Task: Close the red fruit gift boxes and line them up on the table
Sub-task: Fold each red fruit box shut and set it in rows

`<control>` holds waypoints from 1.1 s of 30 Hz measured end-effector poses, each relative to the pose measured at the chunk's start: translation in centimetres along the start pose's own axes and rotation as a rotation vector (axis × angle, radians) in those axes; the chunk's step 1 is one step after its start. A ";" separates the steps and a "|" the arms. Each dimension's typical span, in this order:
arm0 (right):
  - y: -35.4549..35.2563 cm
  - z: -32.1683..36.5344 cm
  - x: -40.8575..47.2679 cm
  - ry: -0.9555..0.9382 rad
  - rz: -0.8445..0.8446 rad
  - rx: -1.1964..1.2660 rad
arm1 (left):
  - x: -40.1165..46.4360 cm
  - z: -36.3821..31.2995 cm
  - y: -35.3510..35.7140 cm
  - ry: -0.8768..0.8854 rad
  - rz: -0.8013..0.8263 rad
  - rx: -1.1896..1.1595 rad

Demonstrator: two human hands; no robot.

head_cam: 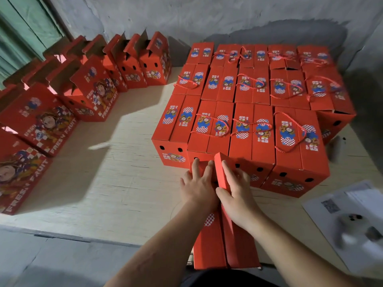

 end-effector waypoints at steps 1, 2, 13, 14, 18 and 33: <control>0.1 0.2 0.0 -0.007 -0.008 -0.030 | -0.2 0.1 0.0 0.014 -0.017 0.015; 0.2 0.5 0.1 -0.012 -0.014 -0.061 | -0.5 0.2 0.1 0.024 -0.024 0.016; -0.4 0.3 0.3 0.041 0.003 0.011 | -1.5 -0.1 -1.0 0.017 0.035 -0.211; -0.3 0.3 0.2 0.037 0.007 -0.001 | -1.4 -0.2 -0.7 -0.015 0.048 -0.159; -0.1 0.0 0.0 0.015 0.021 -0.012 | -0.7 -1.0 -0.1 -0.073 0.053 -0.059; 0.3 1.9 0.3 0.058 0.143 -0.382 | -6.2 1.2 0.7 0.084 0.036 -0.230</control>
Point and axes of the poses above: each hand's wrist, its own x-axis towards the middle knuckle, its own y-axis out of the palm, z = x × y, the point moved 4 cm from there along x, towards the middle knuckle, and after that the axes turned 3 degrees about -y, right-handed, at the moved point
